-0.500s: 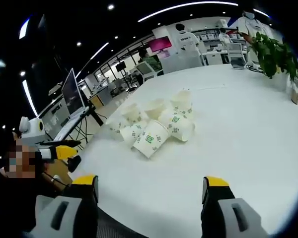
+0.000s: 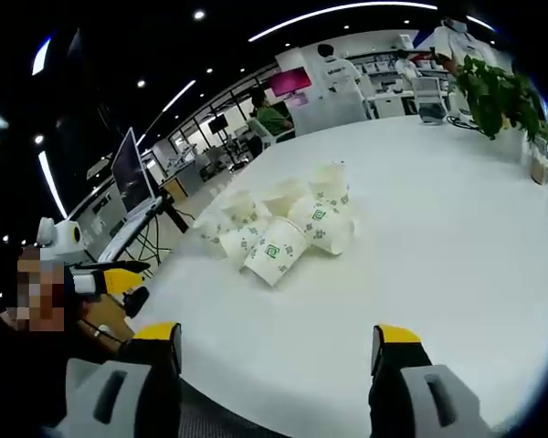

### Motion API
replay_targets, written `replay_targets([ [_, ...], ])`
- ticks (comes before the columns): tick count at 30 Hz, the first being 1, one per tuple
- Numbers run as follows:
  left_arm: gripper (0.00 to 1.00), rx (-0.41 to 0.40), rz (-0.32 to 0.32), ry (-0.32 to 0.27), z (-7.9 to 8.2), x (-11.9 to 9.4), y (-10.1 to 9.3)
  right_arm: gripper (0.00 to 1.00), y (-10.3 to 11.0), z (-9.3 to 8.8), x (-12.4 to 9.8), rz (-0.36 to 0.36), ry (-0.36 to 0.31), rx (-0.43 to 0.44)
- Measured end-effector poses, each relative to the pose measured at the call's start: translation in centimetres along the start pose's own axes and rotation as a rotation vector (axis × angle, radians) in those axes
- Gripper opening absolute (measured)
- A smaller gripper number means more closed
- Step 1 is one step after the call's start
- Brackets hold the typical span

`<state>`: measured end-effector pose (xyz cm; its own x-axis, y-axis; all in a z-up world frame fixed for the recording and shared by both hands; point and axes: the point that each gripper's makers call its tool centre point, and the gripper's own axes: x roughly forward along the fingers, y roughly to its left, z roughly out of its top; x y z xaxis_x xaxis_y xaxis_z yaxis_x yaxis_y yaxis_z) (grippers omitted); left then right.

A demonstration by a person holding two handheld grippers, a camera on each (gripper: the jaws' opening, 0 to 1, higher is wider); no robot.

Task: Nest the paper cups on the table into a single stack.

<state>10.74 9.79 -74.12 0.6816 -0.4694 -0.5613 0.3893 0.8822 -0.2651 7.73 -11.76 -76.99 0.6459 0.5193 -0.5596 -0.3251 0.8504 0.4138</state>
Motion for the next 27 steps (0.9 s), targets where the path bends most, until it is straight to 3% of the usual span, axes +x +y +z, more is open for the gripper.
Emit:
replay_targets([
  [27, 0.76, -0.01, -0.013, -0.011, 0.51, 0.55, 0.1, 0.87, 0.53, 0.38, -0.07, -0.001, -0.002, -0.011],
])
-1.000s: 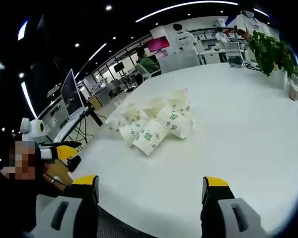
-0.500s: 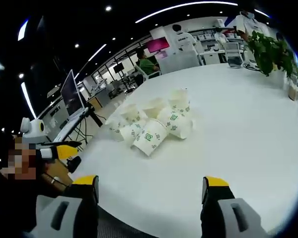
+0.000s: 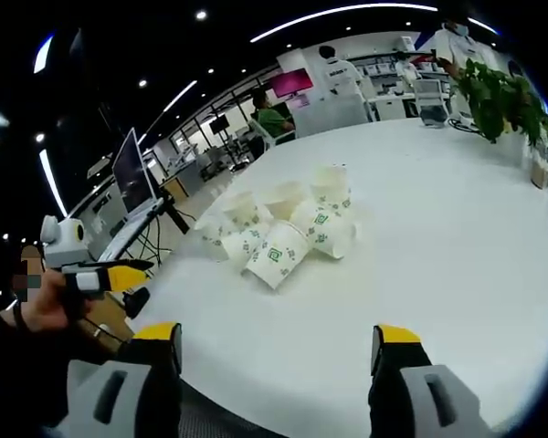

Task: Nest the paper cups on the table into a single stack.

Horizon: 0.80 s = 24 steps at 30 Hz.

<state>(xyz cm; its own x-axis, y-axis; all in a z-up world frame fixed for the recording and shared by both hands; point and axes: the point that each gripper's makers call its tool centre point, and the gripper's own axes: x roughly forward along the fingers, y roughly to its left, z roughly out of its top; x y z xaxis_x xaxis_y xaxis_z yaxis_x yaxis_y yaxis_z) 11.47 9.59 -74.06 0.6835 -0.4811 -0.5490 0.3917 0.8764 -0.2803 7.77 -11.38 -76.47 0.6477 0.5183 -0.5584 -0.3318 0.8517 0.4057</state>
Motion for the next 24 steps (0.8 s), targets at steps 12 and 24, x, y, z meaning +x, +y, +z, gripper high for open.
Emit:
replay_targets([
  [12, 0.7, -0.054, -0.043, -0.004, 0.2, 1.8, -0.7, 0.86, 0.2, -0.3, -0.4, -0.007, 0.005, 0.005],
  [24, 0.6, -0.066, -0.078, 0.015, 0.4, 5.0, -1.3, 0.86, 0.0, -0.7, -0.7, -0.016, 0.014, 0.006],
])
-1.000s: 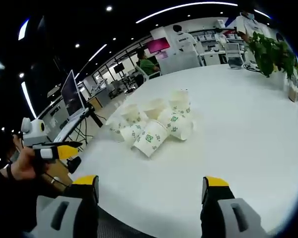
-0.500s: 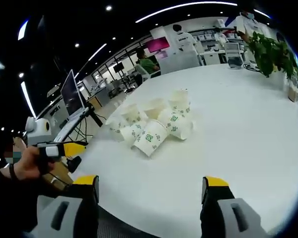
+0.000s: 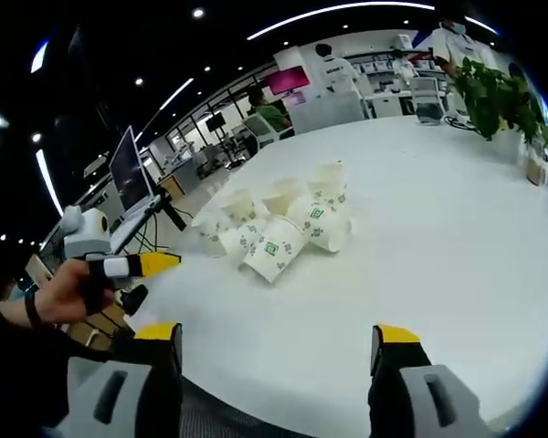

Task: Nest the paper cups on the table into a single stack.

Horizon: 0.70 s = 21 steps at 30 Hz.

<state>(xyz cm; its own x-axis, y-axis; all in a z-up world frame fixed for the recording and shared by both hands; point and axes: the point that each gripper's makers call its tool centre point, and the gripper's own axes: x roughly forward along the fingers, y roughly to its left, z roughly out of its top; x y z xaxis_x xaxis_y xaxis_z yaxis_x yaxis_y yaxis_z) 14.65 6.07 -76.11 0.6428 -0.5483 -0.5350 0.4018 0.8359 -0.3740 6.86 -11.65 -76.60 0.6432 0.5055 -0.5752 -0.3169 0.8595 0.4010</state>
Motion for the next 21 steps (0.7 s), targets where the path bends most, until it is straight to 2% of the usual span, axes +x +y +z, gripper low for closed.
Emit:
replay_targets([
  [7, 0.46, -0.032, 0.001, -0.001, 0.0, 1.6, 0.4, 0.86, 0.1, -0.3, -0.3, -0.006, 0.0, 0.007],
  [10, 0.39, -0.053, 0.002, 0.008, 0.3, 3.2, 0.7, 0.86, 0.1, -0.6, -0.3, -0.009, 0.003, 0.012],
  [16, 0.28, -0.064, -0.014, 0.028, 0.4, 4.9, 0.3, 0.85, 0.1, -1.1, -0.5, -0.015, 0.009, 0.024],
  [17, 0.27, -0.067, -0.016, 0.034, 0.3, 4.7, 0.2, 0.85, 0.0, -1.2, -0.5, -0.016, 0.011, 0.026],
  [19, 0.26, -0.098, -0.026, 0.035, 0.5, 5.9, 0.3, 0.85, -0.1, -1.3, -0.6, -0.018, 0.013, 0.029],
  [21, 0.25, -0.125, -0.03, 0.033, 0.5, 5.7, 0.3, 0.85, -0.2, -1.3, -0.6, -0.021, 0.014, 0.033],
])
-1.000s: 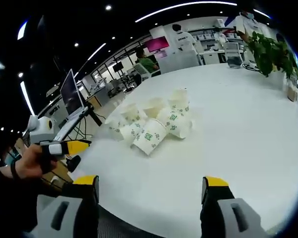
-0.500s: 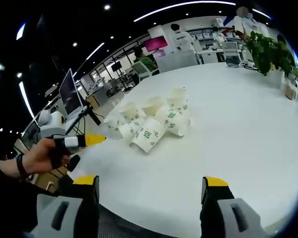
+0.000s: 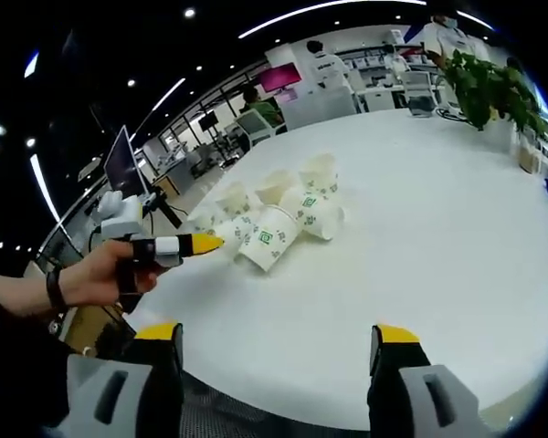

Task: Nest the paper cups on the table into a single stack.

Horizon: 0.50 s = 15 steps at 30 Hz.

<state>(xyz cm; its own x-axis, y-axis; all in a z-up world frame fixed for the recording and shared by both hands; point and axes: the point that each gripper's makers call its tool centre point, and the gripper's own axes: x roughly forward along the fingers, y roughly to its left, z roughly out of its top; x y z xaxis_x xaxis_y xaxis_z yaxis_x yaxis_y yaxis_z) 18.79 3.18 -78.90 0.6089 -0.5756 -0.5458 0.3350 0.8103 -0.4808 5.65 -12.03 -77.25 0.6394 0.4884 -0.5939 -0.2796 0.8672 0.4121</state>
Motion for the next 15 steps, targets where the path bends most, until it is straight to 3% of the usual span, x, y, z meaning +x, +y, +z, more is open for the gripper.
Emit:
replay_targets([
  [7, 0.21, -0.053, -0.018, -0.012, -0.3, 1.0, -0.2, 0.85, -0.2, -0.2, -0.1, -0.004, 0.007, 0.003],
  [13, 0.01, -0.044, -0.035, -0.034, 0.1, 1.7, -0.6, 0.85, -0.2, -0.3, -0.3, -0.005, 0.005, 0.008],
  [15, 0.0, -0.046, -0.039, -0.041, 0.1, 1.7, -0.7, 0.85, -0.4, -0.4, -0.5, -0.006, 0.002, 0.013],
])
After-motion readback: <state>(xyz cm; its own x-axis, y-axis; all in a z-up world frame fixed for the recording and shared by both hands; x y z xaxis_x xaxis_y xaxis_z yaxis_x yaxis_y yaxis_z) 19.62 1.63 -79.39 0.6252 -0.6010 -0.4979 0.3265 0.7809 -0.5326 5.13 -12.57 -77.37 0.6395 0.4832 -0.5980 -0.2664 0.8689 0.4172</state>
